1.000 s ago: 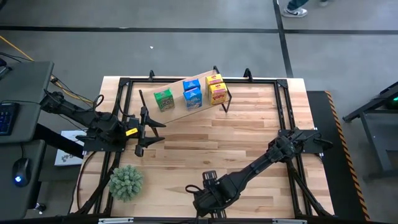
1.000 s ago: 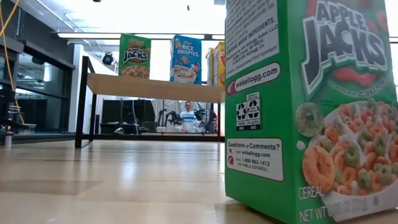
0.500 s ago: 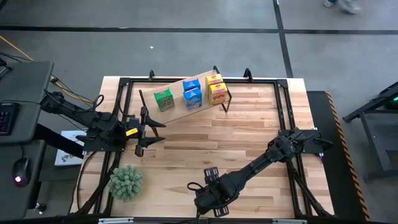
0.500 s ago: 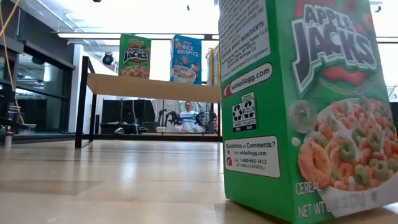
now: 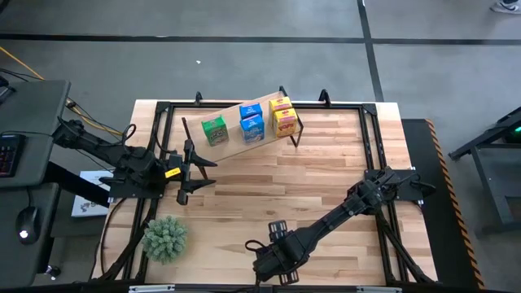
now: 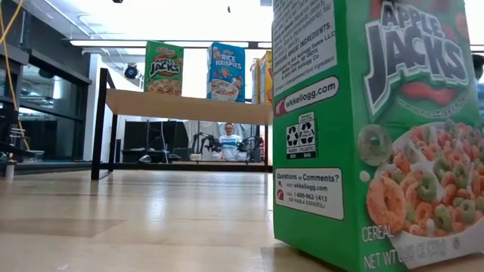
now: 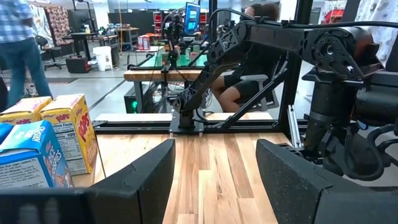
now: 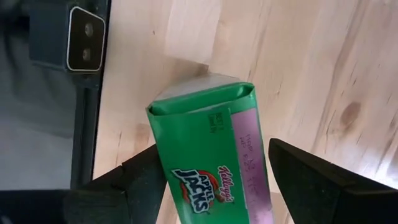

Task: Stack cereal on shelf
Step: Put the green cereal box on the shelf aligned with the green cereal box

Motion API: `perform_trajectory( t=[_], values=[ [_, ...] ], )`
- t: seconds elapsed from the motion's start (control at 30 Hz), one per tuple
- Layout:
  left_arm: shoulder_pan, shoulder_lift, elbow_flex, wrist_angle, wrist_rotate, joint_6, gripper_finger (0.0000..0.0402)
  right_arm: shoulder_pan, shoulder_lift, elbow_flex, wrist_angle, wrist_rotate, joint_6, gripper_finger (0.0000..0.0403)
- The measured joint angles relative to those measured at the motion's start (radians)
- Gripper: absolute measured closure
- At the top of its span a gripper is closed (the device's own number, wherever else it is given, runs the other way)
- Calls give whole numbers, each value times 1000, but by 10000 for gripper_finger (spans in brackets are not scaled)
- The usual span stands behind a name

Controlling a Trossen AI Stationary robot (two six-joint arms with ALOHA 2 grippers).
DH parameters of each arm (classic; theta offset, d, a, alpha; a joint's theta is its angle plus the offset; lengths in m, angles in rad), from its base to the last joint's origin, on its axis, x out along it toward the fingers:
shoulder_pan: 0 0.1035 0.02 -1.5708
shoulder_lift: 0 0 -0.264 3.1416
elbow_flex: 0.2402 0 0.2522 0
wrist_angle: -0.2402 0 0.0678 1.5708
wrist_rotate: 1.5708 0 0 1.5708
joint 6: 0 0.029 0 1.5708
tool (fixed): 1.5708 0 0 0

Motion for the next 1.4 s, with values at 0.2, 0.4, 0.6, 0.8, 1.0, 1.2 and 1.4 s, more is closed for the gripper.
perform_trajectory(
  t=[0.2, 0.4, 0.6, 0.8, 1.0, 1.2, 1.4],
  values=[
    [0, 0, 0, 0, 0, 0, 188, 0, 0, 0, 1, -17, 0, 145],
    [0, 0, 0, 0, 0, 0, 188, 0, 0, 0, 1, -49, -7, 186],
    [0, 0, 0, 0, 0, 4, 188, -6, -5, 1, 2, -70, -51, 230],
    [0, -43, 0, 1, -34, 21, 188, -48, -45, 50, -5, -5, -160, 254],
    [-1, -100, 0, -21, -43, 28, 188, -121, -164, 47, 139, 204, -386, 258],
    [-2, -122, 0, -28, -48, 61, 188, -208, -212, 43, 337, 449, -626, 258],
    [-2, -152, -1, -32, -129, 100, 188, -343, -196, 41, 363, 452, -755, 258]
  ],
)
